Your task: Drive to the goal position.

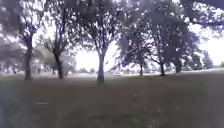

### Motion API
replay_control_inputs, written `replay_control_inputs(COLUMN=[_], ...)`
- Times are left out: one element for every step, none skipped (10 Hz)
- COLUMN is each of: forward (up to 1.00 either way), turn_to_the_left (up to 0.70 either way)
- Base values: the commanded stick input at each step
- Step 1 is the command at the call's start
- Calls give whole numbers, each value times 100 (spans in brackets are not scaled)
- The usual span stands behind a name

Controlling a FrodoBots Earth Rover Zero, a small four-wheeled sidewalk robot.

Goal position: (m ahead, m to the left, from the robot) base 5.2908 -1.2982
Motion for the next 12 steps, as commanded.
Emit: replay_control_inputs(forward=[70, 70, 70, 70, 70, 70, 70, 70, 70, 70, 70, 70], turn_to_the_left=[0, 0, 0, 0, 0, 0, 0, 0, 0, 0, 0, 0])
